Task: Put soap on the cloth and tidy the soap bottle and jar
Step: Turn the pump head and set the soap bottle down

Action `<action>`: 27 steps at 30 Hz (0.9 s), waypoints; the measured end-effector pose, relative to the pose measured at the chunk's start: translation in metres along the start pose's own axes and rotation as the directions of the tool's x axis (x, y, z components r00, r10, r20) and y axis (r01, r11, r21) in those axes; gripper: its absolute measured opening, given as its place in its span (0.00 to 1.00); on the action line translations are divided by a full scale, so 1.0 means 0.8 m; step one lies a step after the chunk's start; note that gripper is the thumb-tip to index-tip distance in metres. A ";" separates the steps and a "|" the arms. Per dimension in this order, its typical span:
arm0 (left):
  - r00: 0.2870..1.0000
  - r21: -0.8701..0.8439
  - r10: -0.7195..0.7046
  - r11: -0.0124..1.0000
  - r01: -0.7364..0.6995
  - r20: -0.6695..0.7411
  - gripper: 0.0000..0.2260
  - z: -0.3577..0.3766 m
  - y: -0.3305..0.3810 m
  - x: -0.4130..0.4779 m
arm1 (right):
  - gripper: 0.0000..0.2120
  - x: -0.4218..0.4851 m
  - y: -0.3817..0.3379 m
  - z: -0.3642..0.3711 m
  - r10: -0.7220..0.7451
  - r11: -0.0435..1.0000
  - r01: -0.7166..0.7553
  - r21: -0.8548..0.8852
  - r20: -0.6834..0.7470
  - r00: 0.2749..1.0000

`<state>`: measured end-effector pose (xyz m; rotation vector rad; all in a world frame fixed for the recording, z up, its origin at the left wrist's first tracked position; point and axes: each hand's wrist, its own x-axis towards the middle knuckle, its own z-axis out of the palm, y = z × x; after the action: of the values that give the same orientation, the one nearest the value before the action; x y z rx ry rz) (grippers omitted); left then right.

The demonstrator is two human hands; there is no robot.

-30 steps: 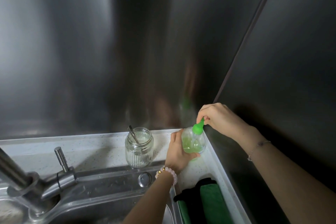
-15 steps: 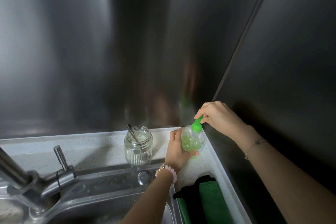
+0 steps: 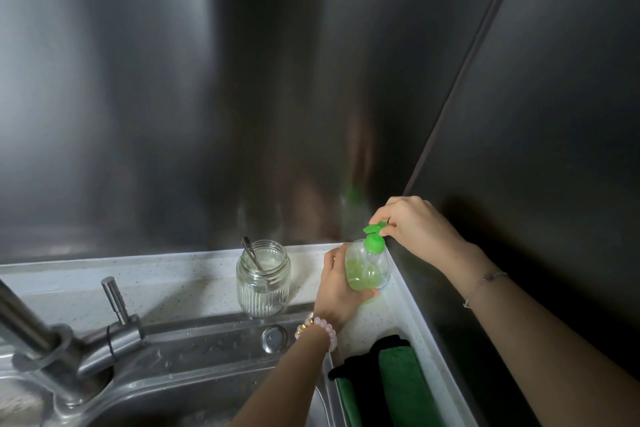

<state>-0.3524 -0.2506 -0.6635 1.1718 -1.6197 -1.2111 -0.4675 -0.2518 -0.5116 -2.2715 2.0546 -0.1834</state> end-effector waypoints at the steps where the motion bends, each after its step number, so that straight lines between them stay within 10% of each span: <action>1: 1.000 0.013 0.003 1.000 -0.003 -0.007 0.38 0.001 0.000 -0.001 | 0.09 -0.001 0.000 0.001 -0.003 1.000 0.003 0.000 -0.007 1.000; 19: 1.000 0.149 -0.015 0.989 0.014 0.007 0.42 -0.004 0.016 -0.015 | 0.19 -0.026 -0.003 -0.001 0.059 0.995 -0.052 0.088 -0.078 0.995; 27: 0.971 0.024 -0.155 0.986 0.162 -0.184 0.15 -0.036 0.040 -0.072 | 0.14 -0.138 -0.032 0.037 0.515 0.708 -0.281 0.648 -0.202 0.833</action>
<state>-0.3169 -0.1987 -0.6292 1.4168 -1.4412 -1.1383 -0.4487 -0.1400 -0.5415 -1.4338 2.1709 -1.1296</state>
